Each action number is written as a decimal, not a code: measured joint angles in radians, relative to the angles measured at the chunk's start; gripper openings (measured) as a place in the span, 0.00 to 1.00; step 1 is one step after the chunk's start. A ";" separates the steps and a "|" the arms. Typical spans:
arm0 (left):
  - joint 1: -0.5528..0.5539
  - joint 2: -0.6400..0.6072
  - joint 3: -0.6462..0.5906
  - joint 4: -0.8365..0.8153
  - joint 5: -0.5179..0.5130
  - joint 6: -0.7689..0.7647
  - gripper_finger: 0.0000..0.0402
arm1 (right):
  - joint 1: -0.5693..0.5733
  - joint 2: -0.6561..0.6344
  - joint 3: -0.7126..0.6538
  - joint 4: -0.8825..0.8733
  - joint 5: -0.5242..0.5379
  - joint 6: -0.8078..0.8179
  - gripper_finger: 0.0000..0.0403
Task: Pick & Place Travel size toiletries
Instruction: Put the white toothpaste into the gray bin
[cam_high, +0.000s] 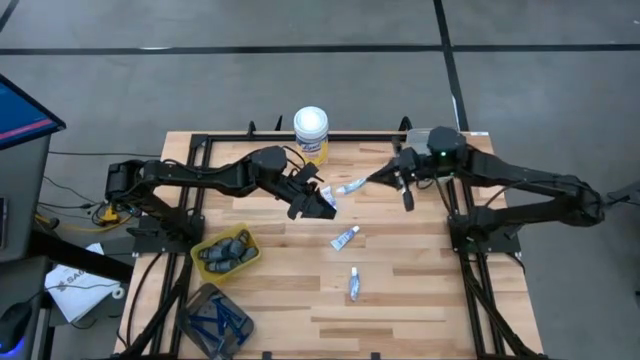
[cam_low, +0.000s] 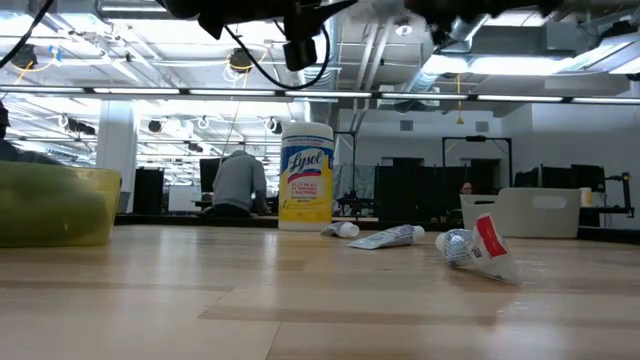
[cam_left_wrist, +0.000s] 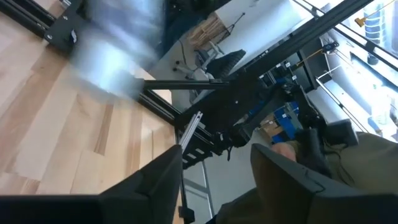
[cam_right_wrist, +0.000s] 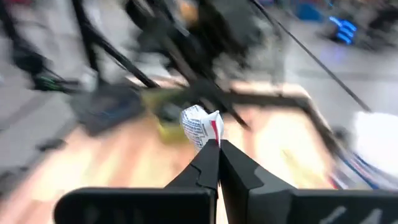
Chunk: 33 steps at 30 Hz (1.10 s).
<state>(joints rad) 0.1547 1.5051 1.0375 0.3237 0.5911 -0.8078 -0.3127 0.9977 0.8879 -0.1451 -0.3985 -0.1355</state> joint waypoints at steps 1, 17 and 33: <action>0.000 0.000 0.000 0.000 0.000 0.000 0.48 | -0.013 -0.022 -0.001 -0.053 0.040 -0.013 0.00; 0.010 0.000 -0.001 -0.009 -0.019 0.024 0.50 | -0.329 0.028 -0.021 -0.676 0.874 0.134 0.00; 0.010 0.000 -0.002 -0.009 -0.113 0.075 0.46 | -0.568 0.331 -0.039 -0.678 0.829 0.054 0.00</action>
<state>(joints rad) 0.1642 1.5051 1.0359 0.3145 0.4783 -0.7324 -0.8803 1.3283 0.8486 -0.8234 0.4306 -0.0819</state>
